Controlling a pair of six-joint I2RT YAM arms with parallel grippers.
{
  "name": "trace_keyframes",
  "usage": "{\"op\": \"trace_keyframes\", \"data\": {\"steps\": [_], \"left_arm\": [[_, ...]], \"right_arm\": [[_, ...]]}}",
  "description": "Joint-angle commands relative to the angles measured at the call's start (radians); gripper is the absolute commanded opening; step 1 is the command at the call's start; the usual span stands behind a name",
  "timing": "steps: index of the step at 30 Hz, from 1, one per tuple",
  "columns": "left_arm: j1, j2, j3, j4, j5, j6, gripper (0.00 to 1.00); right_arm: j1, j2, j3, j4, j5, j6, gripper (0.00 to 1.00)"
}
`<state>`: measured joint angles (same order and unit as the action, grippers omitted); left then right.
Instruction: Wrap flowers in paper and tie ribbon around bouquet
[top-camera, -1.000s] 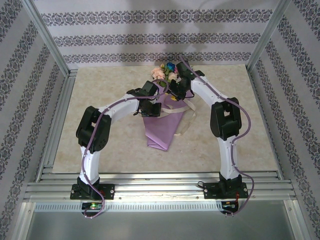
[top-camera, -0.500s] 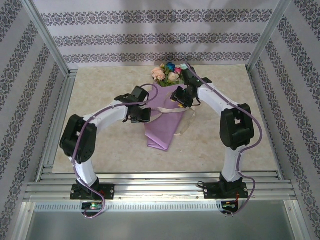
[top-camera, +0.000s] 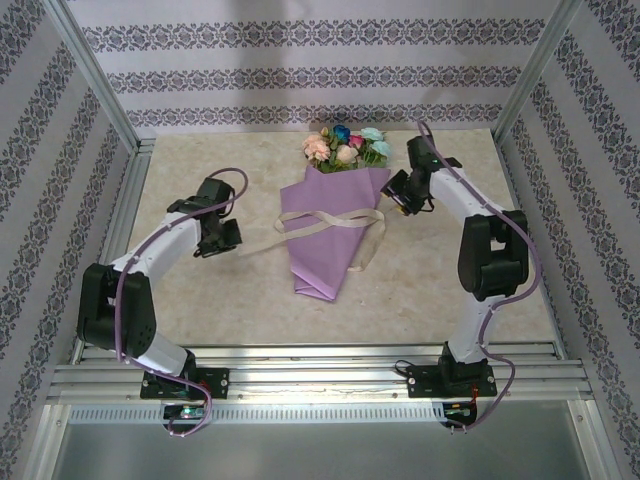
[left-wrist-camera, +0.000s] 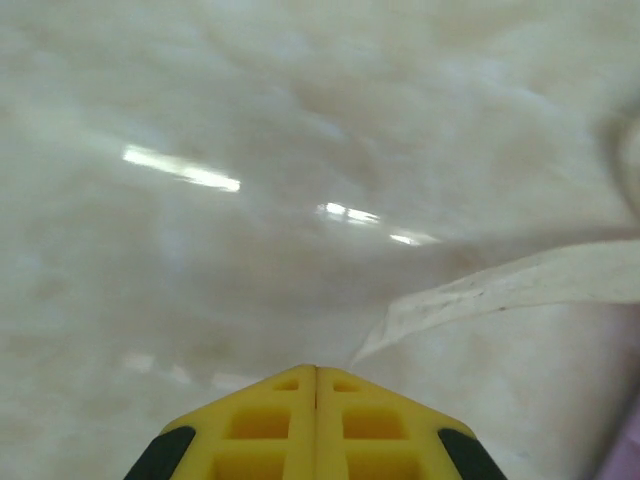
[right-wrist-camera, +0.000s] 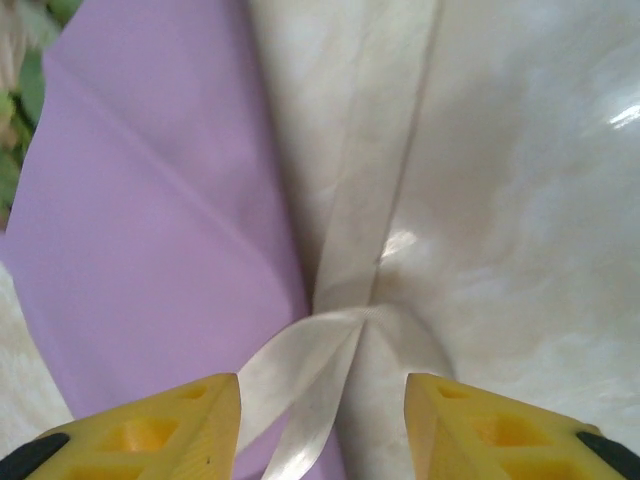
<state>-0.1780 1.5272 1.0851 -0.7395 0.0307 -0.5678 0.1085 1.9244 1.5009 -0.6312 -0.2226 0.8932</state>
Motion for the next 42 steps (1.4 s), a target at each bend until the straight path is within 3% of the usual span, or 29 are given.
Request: {"op": "trace_keyframes", "data": {"steps": [1,4,6,9,11,13,17,22,27,35,42], "left_arm": [[0.008,-0.017,0.031,-0.137,-0.119,-0.092,0.00],[0.010,-0.030,0.060,-0.203,-0.185,-0.193,0.02],[0.009,-0.045,0.068,-0.203,-0.137,-0.271,0.34],[-0.023,-0.047,0.026,-0.077,0.079,-0.449,0.50],[-0.065,-0.015,0.008,0.014,0.170,-0.584,0.57],[-0.098,0.016,0.002,0.092,0.188,-0.716,0.65],[-0.116,0.082,-0.025,0.241,0.204,-0.998,0.70],[-0.138,0.190,0.001,0.337,0.254,-1.232,0.70],[-0.162,0.270,0.014,0.418,0.229,-1.386,0.69],[-0.163,0.384,0.088,0.431,0.207,-1.389,0.57],[-0.146,0.381,0.047,0.475,0.172,-1.391,0.33]], "right_arm": [[-0.020,0.054,0.025,-0.009,0.057,0.050,0.50],[-0.032,0.100,0.029,0.007,0.033,0.111,0.50],[-0.032,0.127,0.039,0.011,0.024,0.147,0.50],[-0.028,0.157,0.062,0.020,0.009,0.201,0.50],[-0.018,0.181,0.099,-0.007,0.020,0.234,0.50],[-0.008,0.202,0.122,-0.016,0.027,0.273,0.50],[0.007,0.235,0.125,-0.020,0.046,0.384,0.51],[0.018,0.267,0.146,-0.013,0.034,0.483,0.52],[0.027,0.266,0.141,-0.024,0.063,0.584,0.53],[0.044,0.360,0.239,-0.099,0.077,0.686,0.44],[0.066,0.538,0.529,-0.334,0.104,0.643,0.41]]}}
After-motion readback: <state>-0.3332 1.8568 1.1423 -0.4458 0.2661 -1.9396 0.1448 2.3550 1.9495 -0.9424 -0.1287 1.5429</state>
